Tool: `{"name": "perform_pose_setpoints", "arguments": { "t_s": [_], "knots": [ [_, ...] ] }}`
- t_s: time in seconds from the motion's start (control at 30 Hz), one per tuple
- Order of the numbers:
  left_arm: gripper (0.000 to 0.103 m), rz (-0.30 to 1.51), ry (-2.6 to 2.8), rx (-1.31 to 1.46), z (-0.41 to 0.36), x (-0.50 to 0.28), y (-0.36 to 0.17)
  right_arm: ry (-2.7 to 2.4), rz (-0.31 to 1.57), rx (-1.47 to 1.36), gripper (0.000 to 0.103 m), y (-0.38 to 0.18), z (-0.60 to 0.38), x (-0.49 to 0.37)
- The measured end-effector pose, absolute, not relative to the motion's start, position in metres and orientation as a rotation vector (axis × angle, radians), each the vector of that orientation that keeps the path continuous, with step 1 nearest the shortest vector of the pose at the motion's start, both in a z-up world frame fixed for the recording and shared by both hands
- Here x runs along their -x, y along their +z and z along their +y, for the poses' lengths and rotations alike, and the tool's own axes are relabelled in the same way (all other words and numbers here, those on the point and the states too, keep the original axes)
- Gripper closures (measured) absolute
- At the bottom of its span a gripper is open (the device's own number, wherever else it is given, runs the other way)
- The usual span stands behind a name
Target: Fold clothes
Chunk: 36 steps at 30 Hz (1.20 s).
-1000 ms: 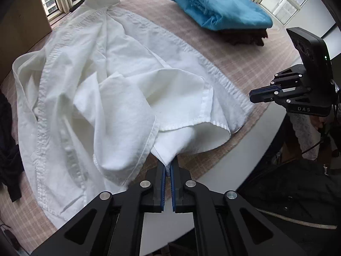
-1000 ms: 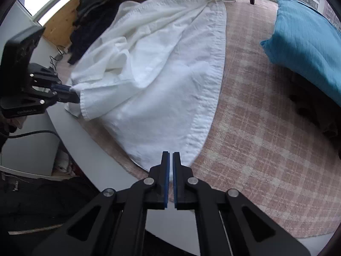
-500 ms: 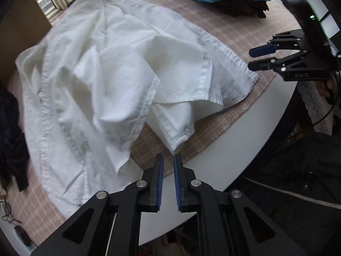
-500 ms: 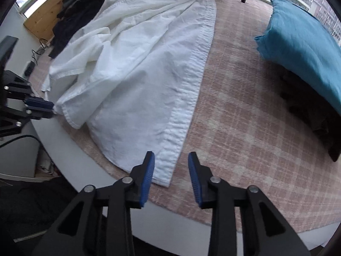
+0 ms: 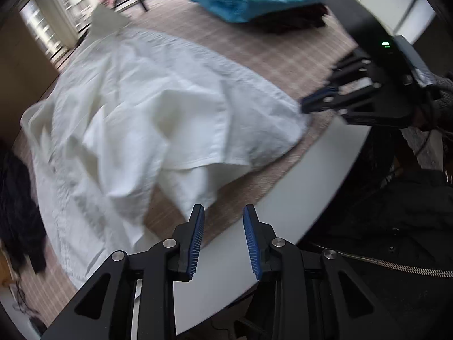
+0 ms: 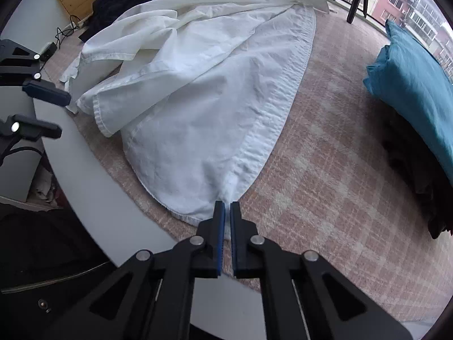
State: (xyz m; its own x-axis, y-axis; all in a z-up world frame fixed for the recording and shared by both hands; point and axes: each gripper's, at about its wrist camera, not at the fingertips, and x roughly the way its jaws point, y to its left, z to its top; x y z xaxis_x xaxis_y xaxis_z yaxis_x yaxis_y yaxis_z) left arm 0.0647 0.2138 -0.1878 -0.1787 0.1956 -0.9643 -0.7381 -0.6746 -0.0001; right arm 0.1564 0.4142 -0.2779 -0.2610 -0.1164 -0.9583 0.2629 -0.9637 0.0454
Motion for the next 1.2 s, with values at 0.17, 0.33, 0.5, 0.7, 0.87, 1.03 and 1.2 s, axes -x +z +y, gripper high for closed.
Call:
{"name": "perform_pose_setpoints", "arguments": {
  "t_s": [0.17,0.33,0.5,0.7,0.87,1.03,1.2],
  "knots": [
    [0.076,0.607,1.997,1.439,0.203,-0.057,-0.182,-2.305,0.041,-1.794,0.089,-0.244,0.466,-0.155],
    [0.074,0.706,2.018,1.363,0.222,-0.056,-0.191,-2.33,-0.203,-1.594,0.053,-0.196,0.442,-0.099],
    [0.073,0.804,2.012,1.293,0.248,-0.045,-0.198,-2.313,-0.172,-1.549,0.053,-0.192,0.395,-0.013],
    [0.096,0.595,2.005,1.275,0.277,-0.031,-0.189,-2.307,-0.145,-1.608,0.053,-0.213,0.394,0.098],
    [0.096,0.253,1.954,1.319,0.267,-0.05,-0.171,-2.189,-0.139,-1.646,0.053,-0.23,0.371,0.139],
    [0.086,0.192,2.048,1.465,0.207,-0.075,-0.169,-2.01,0.005,-1.542,0.053,-0.226,0.33,0.085],
    [0.079,0.212,2.15,1.561,0.157,-0.07,-0.164,-1.901,0.063,-1.502,0.053,-0.234,0.295,0.02]
  ]
}}
